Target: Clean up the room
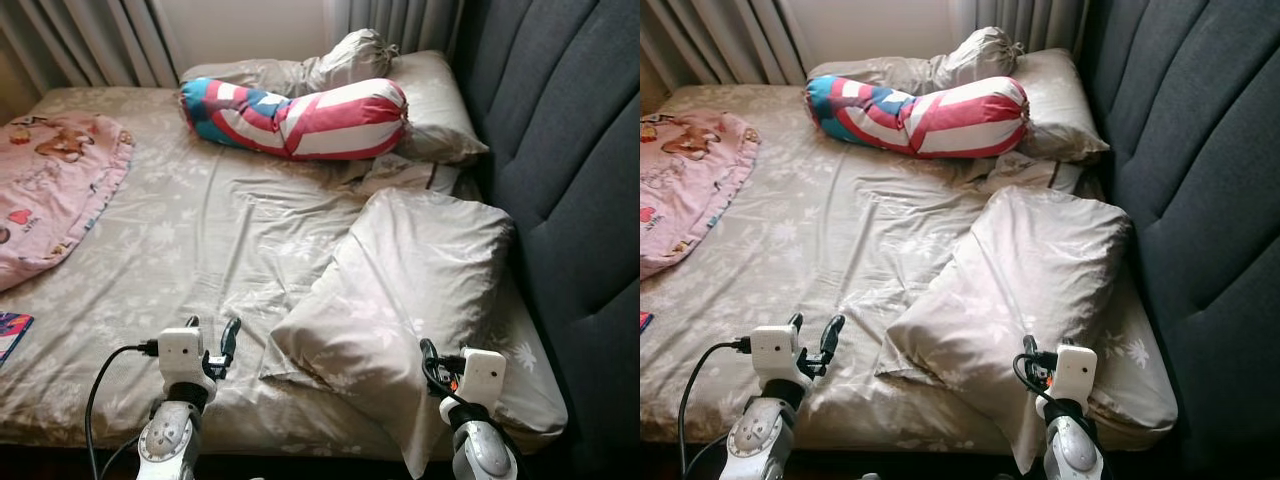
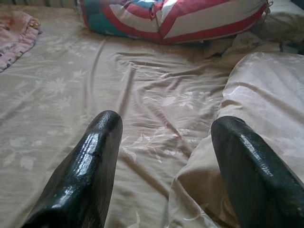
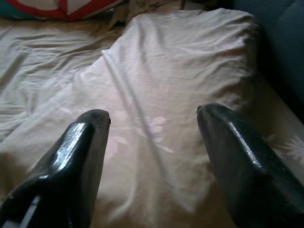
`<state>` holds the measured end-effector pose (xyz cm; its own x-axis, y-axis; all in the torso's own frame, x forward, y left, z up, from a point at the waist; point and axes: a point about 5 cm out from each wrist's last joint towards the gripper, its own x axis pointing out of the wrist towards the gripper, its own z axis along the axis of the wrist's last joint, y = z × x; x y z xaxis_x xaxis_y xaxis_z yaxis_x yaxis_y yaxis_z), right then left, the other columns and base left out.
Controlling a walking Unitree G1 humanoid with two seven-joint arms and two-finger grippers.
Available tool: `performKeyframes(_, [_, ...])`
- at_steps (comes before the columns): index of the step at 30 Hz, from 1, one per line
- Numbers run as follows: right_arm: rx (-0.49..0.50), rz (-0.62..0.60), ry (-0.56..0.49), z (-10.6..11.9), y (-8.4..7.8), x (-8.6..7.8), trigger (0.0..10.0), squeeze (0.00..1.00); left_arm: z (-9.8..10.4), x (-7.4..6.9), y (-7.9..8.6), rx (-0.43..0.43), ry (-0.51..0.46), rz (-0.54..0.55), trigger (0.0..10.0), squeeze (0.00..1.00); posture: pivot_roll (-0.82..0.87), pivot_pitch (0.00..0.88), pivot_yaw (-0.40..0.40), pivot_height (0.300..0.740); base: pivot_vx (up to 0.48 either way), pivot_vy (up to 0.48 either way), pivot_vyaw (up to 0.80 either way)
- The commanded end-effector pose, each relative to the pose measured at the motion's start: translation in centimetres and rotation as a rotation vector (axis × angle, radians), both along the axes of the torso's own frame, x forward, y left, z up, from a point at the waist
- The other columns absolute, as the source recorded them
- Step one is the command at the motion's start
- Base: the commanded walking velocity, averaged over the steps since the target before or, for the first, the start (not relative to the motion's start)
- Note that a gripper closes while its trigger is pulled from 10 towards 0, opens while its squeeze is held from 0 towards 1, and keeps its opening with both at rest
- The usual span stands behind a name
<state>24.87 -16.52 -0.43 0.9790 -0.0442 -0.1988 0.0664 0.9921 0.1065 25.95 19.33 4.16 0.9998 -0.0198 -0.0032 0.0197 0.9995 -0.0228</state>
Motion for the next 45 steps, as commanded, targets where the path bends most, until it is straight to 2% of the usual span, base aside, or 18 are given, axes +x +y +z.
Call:
performKeyframes(1, [0.0,-0.003,0.048,-0.54,0.1,-0.13,10.0,0.0,0.23,-0.01,0.0,0.005,-0.007,-0.003,10.0,0.0,0.06,0.039,0.011,0.675,0.0,0.0,0.0])
performKeyframes(5, [-0.002,0.009,0.017,-0.27,0.21,-0.13,10.0,0.0,0.35,0.17,0.02,0.003,-0.007,-0.003,10.0,0.0,0.06,0.056,0.007,0.655,0.0,0.0,0.0])
performKeyframes(30, [-0.006,0.027,0.046,-0.44,0.43,0.31,10.0,0.0,0.66,0.79,-0.75,-0.014,-0.005,-0.028,10.0,0.0,0.06,0.098,0.0,0.655,0.0,0.0,0.0])
performKeyframes(41, [-0.029,0.061,0.043,-0.49,0.69,0.38,10.0,0.0,0.71,0.83,-0.72,-0.015,-0.005,-0.031,10.0,0.0,0.06,0.099,0.002,0.655,0.292,0.0,0.0])
performKeyframes(45, [-0.001,0.048,0.046,-0.59,0.75,0.31,10.0,0.0,0.7,0.82,-0.78,-0.018,-0.008,-0.032,10.0,0.0,0.07,0.092,0.0,0.655,0.365,0.0,0.38])
